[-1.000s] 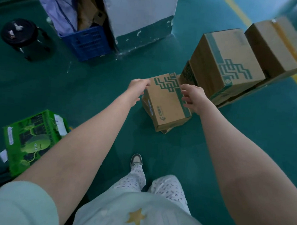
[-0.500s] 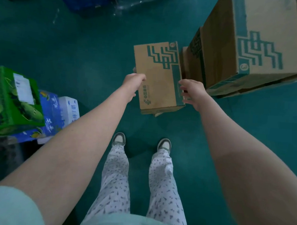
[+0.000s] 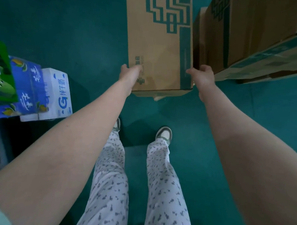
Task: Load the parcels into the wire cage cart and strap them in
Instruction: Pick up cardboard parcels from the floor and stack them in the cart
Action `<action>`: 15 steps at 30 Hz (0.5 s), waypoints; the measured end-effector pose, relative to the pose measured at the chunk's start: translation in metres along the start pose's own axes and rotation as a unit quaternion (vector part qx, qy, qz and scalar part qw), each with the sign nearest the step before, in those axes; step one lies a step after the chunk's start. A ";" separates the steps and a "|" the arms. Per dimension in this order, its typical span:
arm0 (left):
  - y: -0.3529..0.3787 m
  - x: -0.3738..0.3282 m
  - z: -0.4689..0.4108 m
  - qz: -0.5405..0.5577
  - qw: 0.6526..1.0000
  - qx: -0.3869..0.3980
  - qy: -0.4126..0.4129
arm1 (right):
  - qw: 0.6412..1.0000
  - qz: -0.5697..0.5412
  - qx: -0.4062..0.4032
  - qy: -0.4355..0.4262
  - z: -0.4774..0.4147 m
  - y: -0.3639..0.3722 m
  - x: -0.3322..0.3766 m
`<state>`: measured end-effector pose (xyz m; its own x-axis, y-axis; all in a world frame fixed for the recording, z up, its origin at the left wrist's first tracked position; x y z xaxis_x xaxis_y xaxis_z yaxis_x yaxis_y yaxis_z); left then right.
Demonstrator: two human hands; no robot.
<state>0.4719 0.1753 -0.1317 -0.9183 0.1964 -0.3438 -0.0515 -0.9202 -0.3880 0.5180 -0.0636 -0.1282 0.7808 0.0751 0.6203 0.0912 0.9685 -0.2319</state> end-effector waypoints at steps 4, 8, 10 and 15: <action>0.015 0.011 -0.007 0.039 0.998 0.031 -0.031 | 0.998 0.013 0.043 0.033 -0.012 0.015 -0.017; 0.018 0.012 -0.009 0.080 0.996 0.023 -0.003 | 0.998 0.002 0.054 0.026 -0.015 0.026 -0.025; 0.011 0.013 -0.004 0.094 0.996 0.010 0.004 | 0.999 -0.005 0.040 -0.006 -0.012 0.025 -0.019; -0.010 0.011 0.022 0.117 0.993 0.000 0.003 | 0.997 0.045 0.064 -0.025 0.008 0.031 0.005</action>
<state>0.4537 0.1793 -0.1129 -0.9026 -0.0211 -0.4299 0.1633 -0.9409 -0.2966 0.5202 -0.0316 -0.1260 0.7497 0.1726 0.6389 -0.0611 0.9793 -0.1928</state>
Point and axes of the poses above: each hand's wrist, its own z-axis away from the middle knuckle, its own y-axis out of the palm, x = y × z, the point moved 9 cm from there along -z, towards the middle knuckle, and after that the axes turned 13 degrees about -z, right-handed, at the moved point
